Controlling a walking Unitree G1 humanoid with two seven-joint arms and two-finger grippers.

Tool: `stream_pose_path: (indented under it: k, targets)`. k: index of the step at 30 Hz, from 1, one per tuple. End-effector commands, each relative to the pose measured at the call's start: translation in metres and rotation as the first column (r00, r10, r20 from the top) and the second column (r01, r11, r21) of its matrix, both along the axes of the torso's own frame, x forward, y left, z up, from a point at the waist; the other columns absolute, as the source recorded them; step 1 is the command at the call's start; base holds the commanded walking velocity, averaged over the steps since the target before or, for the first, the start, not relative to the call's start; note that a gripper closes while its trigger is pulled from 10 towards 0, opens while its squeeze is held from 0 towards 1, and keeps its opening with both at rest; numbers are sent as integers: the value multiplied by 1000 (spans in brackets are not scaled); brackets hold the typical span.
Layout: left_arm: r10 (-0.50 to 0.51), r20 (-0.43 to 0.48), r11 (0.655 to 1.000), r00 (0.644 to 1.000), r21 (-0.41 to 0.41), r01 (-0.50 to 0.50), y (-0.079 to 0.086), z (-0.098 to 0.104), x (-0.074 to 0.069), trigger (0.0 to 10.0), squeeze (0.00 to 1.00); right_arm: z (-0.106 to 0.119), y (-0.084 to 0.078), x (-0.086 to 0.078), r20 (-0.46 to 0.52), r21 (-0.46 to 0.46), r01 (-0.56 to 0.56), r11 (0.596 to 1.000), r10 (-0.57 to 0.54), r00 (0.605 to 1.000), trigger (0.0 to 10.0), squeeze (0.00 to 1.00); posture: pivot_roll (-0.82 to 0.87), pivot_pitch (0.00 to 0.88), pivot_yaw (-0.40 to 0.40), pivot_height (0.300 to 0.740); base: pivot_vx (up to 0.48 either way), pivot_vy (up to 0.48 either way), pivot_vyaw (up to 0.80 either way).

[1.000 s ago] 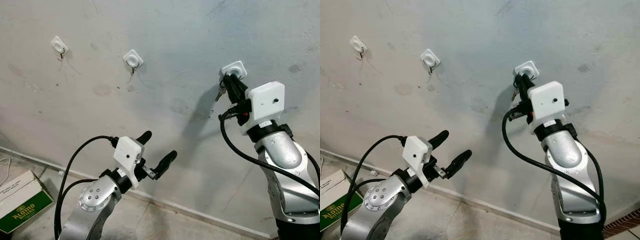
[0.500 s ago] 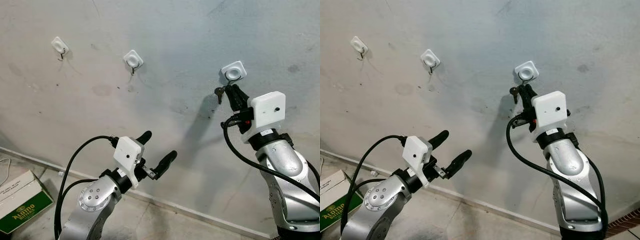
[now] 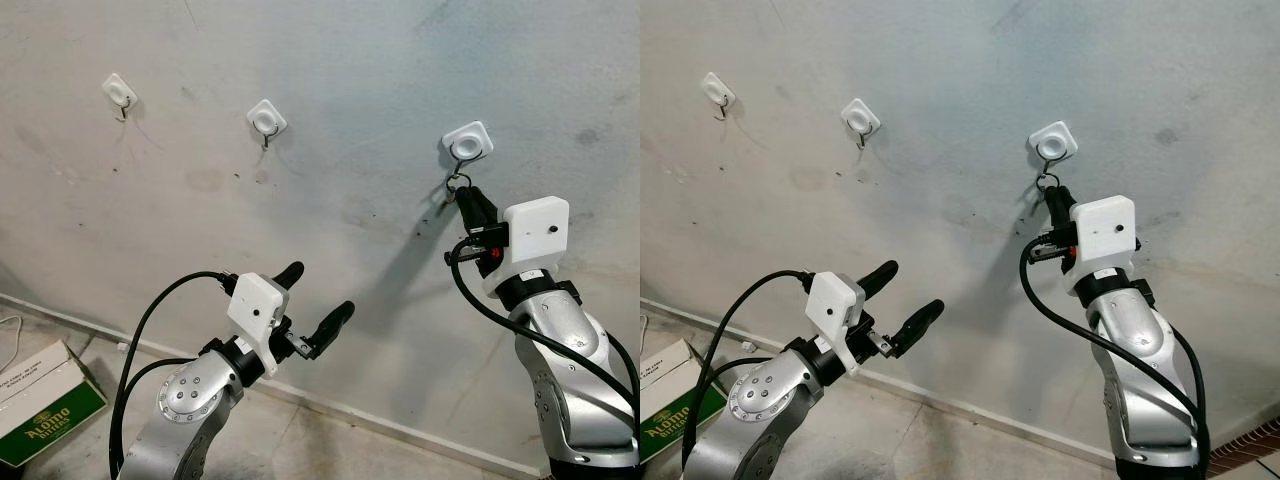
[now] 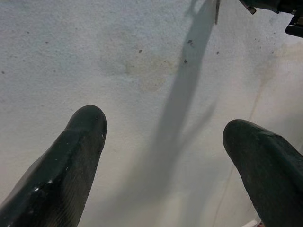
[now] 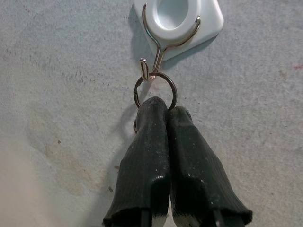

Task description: Hang keys on a hook

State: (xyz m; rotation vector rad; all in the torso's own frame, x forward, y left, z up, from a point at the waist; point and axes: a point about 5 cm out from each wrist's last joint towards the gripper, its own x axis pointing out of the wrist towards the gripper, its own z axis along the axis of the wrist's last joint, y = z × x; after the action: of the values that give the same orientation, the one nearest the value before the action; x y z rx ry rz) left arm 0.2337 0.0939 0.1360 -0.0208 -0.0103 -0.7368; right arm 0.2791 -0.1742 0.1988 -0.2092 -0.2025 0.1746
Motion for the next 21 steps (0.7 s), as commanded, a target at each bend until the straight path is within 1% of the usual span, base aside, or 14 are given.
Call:
stream_pose_path:
  k: [1, 11, 15, 16, 21]
  targets:
    - [9, 3, 1000, 1000, 11, -9, 2, 0, 2, 10000, 0, -4, -1, 2, -18, -3, 10, 1000, -10, 1000, 10000, 0, -43, 50, 41, 740, 0, 0, 0]
    - [9, 8, 1000, 1000, 8, -9, 0, 1, 2, 10000, 0, -5, 4, 5, -18, -10, 2, 1000, -3, 1000, 10000, 0, -43, 53, 39, 740, 0, 0, 0]
    - [4, 29, 1000, 1000, -24, -3, -1, 7, 2, 10000, 0, -6, 6, 4, -21, -14, -2, 1000, 1, 1000, 10000, 0, -42, 53, 38, 740, 0, 0, 0]
    - [1, 46, 998, 999, -57, 1, -3, 13, 3, 10000, 0, -8, 7, 4, -25, -15, -4, 1000, 4, 1000, 10000, 0, -42, 53, 38, 740, 0, 0, 0]
    - [-4, 48, 996, 999, -83, 8, -4, 18, 4, 10000, 0, -10, 7, 4, -31, -18, -6, 1000, 5, 999, 10000, 0, -41, 53, 38, 740, 0, 0, 0]
